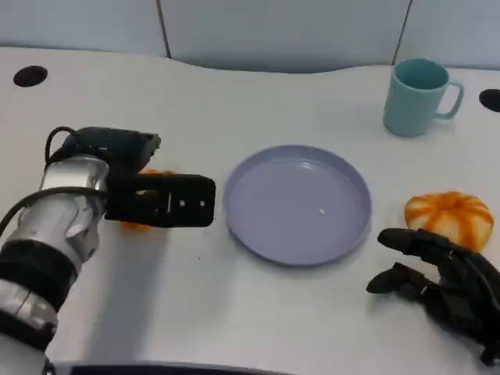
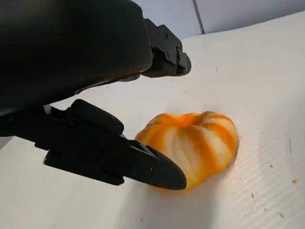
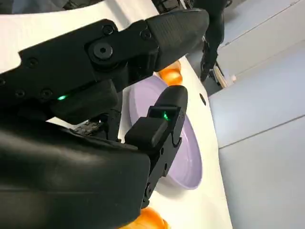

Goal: Grasp the bread from the table and place it into the plate.

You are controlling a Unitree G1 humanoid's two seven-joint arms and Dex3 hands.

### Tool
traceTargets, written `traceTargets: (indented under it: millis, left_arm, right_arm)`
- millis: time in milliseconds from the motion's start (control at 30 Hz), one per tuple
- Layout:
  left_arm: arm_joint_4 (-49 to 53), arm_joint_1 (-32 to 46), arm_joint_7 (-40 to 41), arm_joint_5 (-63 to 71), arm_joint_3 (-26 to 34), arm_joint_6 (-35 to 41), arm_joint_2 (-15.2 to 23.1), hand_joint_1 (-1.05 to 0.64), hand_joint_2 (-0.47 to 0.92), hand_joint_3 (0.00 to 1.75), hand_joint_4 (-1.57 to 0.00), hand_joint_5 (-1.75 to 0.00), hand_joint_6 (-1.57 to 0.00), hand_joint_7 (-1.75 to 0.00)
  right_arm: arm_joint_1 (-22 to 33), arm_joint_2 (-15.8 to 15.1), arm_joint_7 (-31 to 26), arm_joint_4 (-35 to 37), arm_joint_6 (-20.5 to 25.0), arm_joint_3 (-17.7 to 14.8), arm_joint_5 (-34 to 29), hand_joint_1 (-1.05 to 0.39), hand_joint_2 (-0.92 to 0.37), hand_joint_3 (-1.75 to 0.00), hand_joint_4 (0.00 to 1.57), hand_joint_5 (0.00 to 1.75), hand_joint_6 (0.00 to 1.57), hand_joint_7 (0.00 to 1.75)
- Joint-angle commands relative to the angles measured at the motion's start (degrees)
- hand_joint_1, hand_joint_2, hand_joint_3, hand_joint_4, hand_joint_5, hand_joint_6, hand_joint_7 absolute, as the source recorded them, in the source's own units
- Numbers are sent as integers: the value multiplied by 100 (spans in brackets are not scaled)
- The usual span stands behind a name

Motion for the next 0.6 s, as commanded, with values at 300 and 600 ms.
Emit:
traceTargets:
  millis: [300,600]
  left_arm:
    - [299,-242,253,-311,-300,-11,89,-74,86,0,-10,-12,-21,0]
    - [865,-442,452,-501,-414,-46,-22,-72,85,0,-12,-12,-23,-1]
  right_arm:
    - [176,-31,-71,57,74,-2,-36,-42,-92,-5,62,111,85,33]
    - [168,-57,11,88,70,-6,-38,-43,-92,-6,60,110,83,31]
